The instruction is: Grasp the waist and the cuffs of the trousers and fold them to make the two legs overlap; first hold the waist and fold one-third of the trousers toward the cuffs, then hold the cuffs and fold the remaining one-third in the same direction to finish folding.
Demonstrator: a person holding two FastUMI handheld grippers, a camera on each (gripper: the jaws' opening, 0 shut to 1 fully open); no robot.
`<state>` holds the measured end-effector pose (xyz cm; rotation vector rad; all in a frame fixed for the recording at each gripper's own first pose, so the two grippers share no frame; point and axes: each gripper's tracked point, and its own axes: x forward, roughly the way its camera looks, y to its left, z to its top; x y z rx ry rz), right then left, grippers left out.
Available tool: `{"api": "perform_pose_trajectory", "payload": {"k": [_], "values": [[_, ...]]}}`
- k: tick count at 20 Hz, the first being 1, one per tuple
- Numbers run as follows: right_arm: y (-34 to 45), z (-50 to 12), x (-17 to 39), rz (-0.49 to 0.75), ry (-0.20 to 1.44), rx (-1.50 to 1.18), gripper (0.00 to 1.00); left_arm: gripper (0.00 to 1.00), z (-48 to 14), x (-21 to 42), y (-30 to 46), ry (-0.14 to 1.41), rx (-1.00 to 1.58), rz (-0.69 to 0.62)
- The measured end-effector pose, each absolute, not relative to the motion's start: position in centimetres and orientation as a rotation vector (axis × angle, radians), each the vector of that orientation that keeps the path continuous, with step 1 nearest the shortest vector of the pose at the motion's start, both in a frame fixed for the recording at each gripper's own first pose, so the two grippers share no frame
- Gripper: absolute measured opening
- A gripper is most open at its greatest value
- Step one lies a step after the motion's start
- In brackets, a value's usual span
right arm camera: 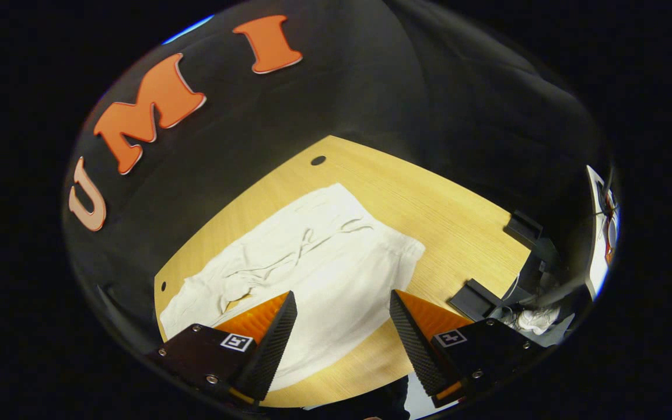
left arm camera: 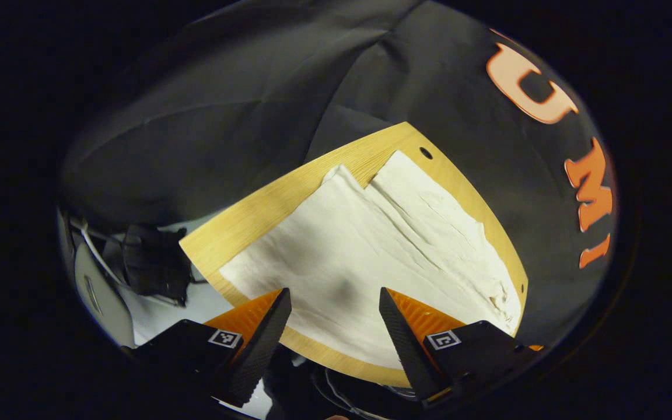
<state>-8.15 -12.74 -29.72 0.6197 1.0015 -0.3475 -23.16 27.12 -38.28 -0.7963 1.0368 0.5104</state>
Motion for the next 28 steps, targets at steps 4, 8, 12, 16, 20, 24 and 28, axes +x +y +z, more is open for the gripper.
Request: {"api": "perform_pose_trajectory", "payload": {"k": [4,8,12,16,20,24,28], "values": [[-14.4,-32.6,-7.9,-0.377,1.064,0.740,0.96,0.99,-40.0,-24.7,28.4,1.038,-0.915,0.611],[-15.6,-35.3,-7.4,-0.392,1.124,0.751,0.96,0.99,-41.6,-25.8,29.5,1.030,-1.031,0.687],[-16.5,-36.9,-6.3,-0.395,1.159,0.749,0.96,1.00,-42.7,-26.1,30.4,1.018,-1.130,0.738],[-17.3,-37.9,-5.4,-0.404,1.164,0.764,0.96,0.99,-42.7,-26.0,32.1,0.955,-1.220,0.776],[-18.0,-39.0,-5.0,-0.415,1.172,0.771,0.96,0.95,-42.8,-24.6,34.0,0.863,-1.273,0.800],[-18.4,-40.0,-4.9,-0.422,1.179,0.784,0.96,0.81,-42.9,-22.6,34.1,0.838,-1.215,0.741],[-18.9,-41.0,-4.8,-0.442,1.184,0.796,0.96,0.57,-44.2,-20.6,33.1,0.876,-1.154,0.706]]}}
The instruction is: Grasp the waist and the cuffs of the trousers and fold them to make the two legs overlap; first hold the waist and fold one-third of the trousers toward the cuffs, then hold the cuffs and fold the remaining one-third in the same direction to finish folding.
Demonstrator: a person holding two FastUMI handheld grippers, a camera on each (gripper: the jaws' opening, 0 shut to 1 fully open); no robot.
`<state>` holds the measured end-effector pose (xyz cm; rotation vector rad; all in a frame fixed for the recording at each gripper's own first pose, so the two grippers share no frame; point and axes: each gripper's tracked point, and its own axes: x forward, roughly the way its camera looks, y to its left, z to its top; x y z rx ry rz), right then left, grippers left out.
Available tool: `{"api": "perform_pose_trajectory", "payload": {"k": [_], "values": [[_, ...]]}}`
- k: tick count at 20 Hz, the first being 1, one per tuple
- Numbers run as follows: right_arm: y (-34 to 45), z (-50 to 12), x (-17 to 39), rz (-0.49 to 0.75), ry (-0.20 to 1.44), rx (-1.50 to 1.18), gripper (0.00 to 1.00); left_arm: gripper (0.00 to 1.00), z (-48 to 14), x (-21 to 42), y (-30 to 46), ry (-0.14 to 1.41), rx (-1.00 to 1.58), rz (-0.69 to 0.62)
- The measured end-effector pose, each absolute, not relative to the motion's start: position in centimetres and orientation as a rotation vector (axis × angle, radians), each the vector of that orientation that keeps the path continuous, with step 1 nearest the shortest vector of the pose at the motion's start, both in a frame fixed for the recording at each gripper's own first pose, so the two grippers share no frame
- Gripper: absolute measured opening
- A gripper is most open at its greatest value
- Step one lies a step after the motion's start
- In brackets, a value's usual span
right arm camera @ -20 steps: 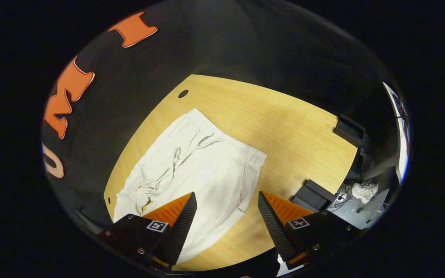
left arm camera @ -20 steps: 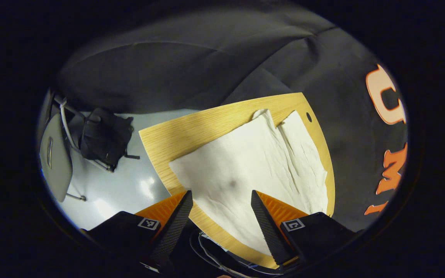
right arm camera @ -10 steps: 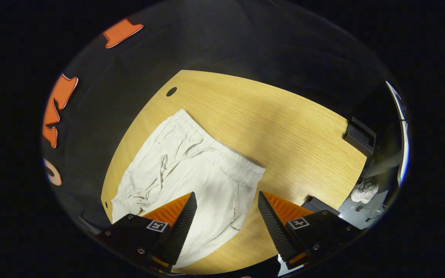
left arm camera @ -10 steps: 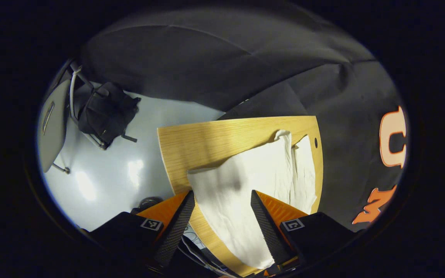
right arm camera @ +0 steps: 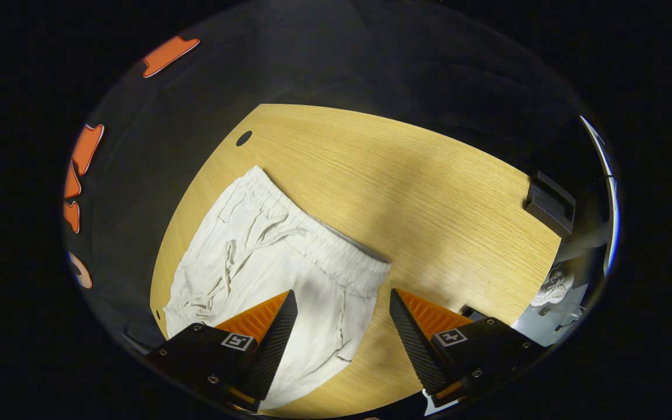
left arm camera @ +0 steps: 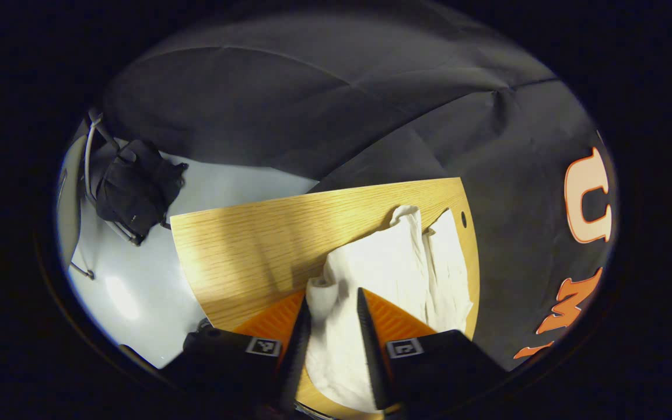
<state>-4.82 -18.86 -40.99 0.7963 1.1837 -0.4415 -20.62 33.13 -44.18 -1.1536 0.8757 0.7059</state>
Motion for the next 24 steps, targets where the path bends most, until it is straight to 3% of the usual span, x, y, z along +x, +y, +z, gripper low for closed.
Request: {"api": "perform_pose_trajectory", "payload": {"k": [5,8,9,10,13,14,15,18,24], "values": [[-18.8,-42.4,-4.2,-0.471,1.184,0.843,0.92,0.10,-44.2,-20.8,32.2,0.975,-1.067,0.716],[-18.0,-43.2,-4.6,-0.497,1.214,0.887,0.83,0.09,-43.3,-18.7,30.8,0.968,-1.039,0.661],[-17.9,-43.4,-4.2,-0.513,1.190,0.923,0.70,0.09,-42.5,-18.3,30.8,0.960,-1.023,0.648],[-18.0,-43.8,-4.3,-0.525,1.178,0.944,0.70,0.09,-42.1,-18.1,30.8,0.953,-1.009,0.643],[-18.3,-44.3,-4.4,-0.546,1.146,1.023,0.34,0.09,-40.4,-17.7,30.7,0.930,-1.004,0.637],[-18.2,-44.4,-4.2,-0.540,1.133,1.044,0.17,0.09,-40.0,-17.5,30.7,0.917,-0.999,0.636],[-18.2,-44.2,-4.4,-0.518,1.122,1.064,0.09,0.09,-39.2,-17.3,30.7,0.900,-0.996,0.631],[-18.4,-43.4,-4.0,-0.471,1.092,1.116,0.03,0.05,-36.6,-17.1,30.8,0.847,-0.975,0.629],[-19.3,-40.5,-2.6,-0.422,1.057,1.214,0.01,0.07,-33.1,-14.9,32.0,0.783,-0.943,0.648]]}}
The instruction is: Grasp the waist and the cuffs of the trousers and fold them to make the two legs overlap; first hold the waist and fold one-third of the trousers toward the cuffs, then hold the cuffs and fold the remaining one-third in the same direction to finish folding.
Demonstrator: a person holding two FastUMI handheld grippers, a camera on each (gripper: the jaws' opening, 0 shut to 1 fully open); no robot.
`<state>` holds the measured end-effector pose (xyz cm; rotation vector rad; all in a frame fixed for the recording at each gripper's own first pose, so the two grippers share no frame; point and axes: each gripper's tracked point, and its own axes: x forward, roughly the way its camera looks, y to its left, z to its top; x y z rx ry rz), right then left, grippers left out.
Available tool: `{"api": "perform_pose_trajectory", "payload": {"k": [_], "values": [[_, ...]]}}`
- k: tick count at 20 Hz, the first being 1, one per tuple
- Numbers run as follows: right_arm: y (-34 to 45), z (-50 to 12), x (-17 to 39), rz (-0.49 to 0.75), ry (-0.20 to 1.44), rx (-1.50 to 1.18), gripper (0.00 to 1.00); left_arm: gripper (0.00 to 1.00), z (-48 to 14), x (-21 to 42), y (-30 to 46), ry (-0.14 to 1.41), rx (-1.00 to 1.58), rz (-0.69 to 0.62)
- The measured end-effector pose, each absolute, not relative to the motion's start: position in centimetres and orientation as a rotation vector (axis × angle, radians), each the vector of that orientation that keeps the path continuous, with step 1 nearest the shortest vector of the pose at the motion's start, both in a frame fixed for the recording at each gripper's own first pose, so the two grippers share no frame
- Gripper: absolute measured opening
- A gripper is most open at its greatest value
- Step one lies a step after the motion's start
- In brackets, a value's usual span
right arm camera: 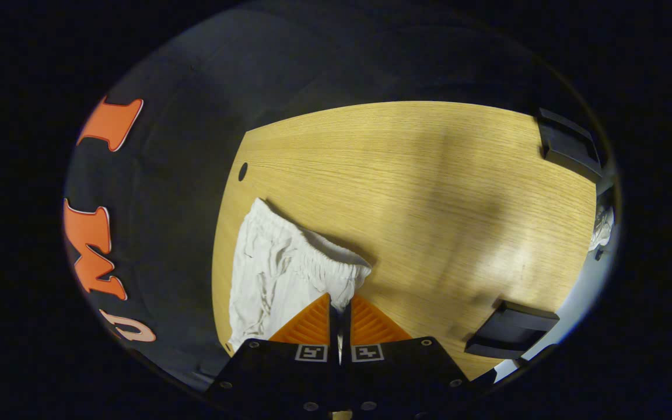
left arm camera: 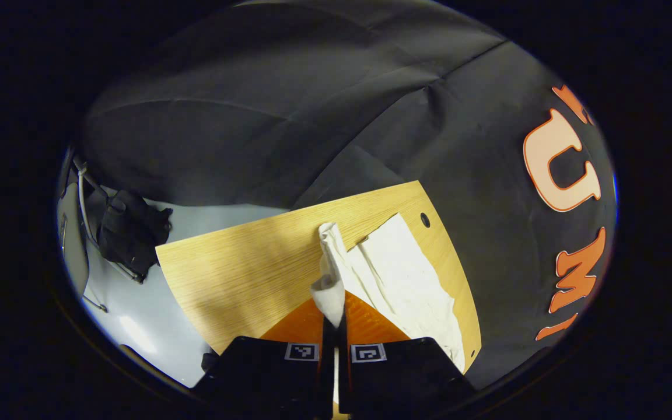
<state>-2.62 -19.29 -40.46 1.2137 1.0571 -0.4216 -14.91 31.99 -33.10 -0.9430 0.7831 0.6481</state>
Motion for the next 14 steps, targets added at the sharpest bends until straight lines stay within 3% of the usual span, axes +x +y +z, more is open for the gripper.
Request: {"api": "perform_pose_trajectory", "payload": {"k": [14], "values": [[-18.5,-35.3,5.2,-0.458,1.068,1.128,0.01,0.07,-33.7,-0.1,34.1,0.997,-0.629,0.332]]}}
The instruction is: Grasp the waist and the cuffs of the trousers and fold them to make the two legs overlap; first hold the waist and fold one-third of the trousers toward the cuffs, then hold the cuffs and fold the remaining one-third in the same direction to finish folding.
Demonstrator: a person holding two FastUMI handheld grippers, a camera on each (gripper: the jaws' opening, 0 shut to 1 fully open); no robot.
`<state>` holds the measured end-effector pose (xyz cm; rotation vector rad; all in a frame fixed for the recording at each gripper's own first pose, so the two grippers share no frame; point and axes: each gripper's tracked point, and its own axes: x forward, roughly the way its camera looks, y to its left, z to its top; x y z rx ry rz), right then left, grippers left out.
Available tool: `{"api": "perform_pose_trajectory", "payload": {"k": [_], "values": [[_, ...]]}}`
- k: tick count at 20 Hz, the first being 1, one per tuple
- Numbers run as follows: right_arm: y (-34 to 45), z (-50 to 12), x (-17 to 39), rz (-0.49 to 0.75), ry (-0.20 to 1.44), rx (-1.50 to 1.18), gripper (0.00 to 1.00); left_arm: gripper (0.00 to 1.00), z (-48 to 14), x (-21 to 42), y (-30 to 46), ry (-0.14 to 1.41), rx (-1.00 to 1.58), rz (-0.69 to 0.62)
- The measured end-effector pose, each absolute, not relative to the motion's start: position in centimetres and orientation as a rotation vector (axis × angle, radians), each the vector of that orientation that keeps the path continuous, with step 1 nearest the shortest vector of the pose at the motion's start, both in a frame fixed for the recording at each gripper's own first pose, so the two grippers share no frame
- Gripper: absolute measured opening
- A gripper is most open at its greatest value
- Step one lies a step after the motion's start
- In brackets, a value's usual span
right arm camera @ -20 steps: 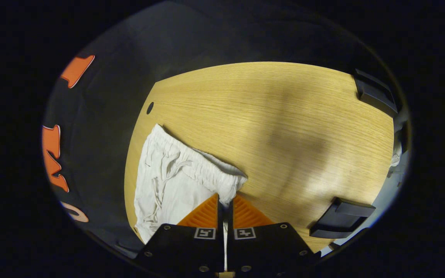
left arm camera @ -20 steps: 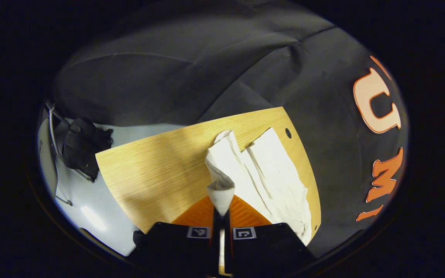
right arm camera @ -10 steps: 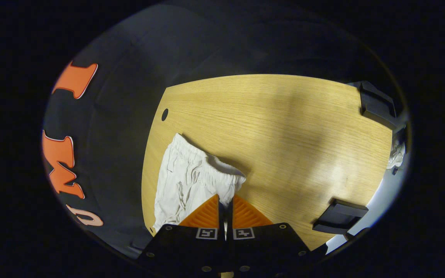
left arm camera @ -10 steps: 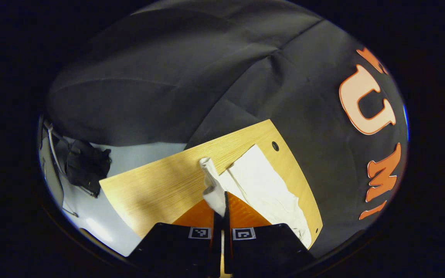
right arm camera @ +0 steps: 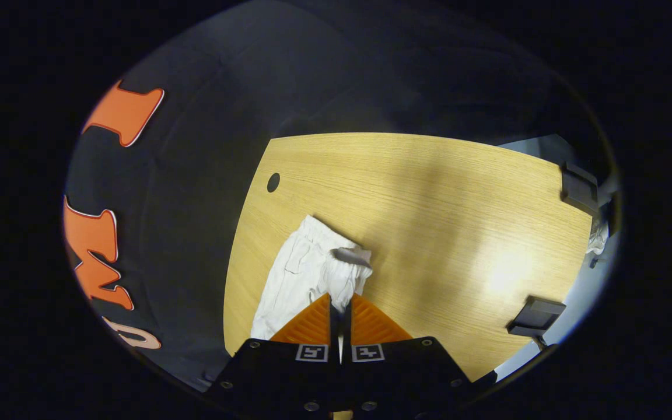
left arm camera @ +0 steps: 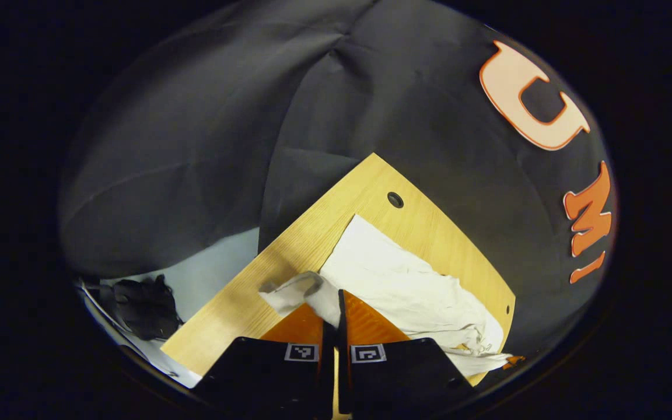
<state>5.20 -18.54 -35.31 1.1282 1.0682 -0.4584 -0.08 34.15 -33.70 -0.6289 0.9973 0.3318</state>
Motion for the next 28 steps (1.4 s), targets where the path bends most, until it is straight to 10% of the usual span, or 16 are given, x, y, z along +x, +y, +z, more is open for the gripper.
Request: {"api": "perform_pose_trajectory", "payload": {"k": [23,28], "values": [[-17.1,-38.3,15.4,-0.474,1.111,1.411,0.03,0.09,-42.5,13.0,35.9,1.086,-0.555,0.305],[-18.8,-35.7,16.4,-0.397,0.893,1.476,0.23,0.39,-41.6,13.5,37.1,1.019,-0.596,0.357]]}}
